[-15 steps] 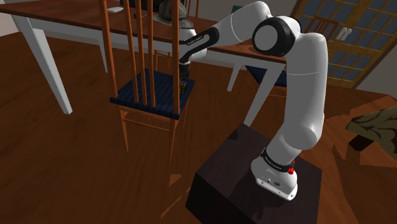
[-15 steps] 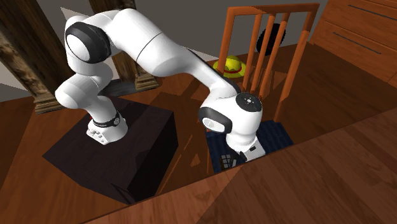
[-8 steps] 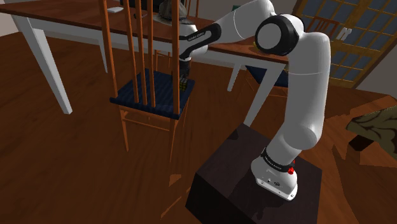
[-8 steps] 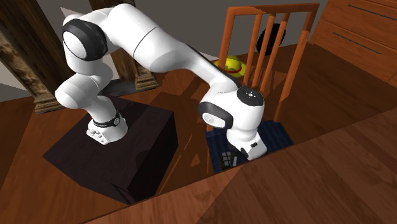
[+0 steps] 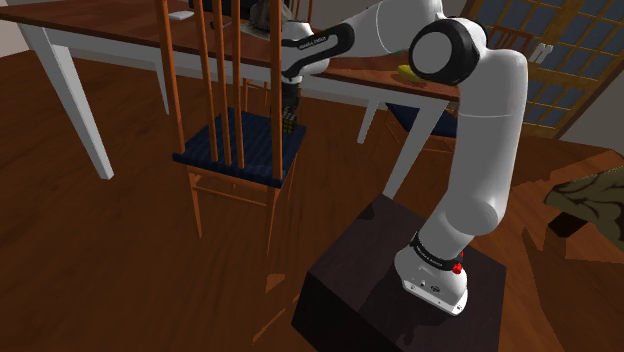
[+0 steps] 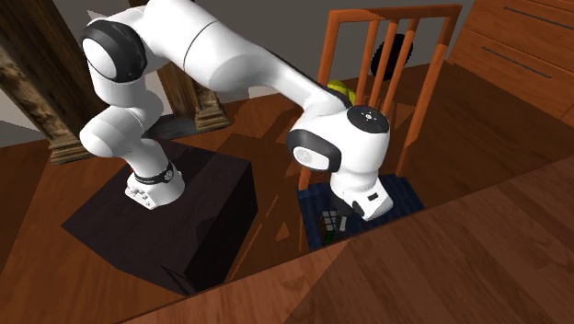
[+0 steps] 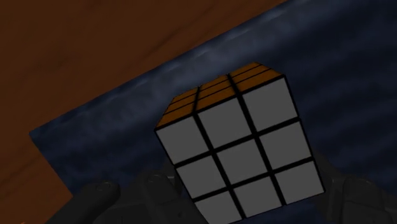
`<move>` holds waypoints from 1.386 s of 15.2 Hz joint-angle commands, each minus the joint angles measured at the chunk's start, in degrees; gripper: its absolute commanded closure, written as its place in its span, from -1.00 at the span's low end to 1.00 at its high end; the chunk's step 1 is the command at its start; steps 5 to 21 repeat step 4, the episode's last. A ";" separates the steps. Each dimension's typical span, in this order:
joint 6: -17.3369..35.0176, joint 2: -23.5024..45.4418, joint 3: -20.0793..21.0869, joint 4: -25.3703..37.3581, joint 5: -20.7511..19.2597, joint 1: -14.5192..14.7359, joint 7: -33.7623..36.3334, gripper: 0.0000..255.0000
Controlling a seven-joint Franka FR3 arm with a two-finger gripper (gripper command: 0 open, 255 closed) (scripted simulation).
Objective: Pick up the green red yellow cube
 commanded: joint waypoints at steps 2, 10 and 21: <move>-1.85 -0.94 -0.06 0.91 -0.12 0.01 0.05 1.00; -1.95 -0.98 -0.07 0.96 -0.13 0.01 0.05 1.00; -1.95 -0.98 -0.07 0.96 -0.13 0.01 0.05 1.00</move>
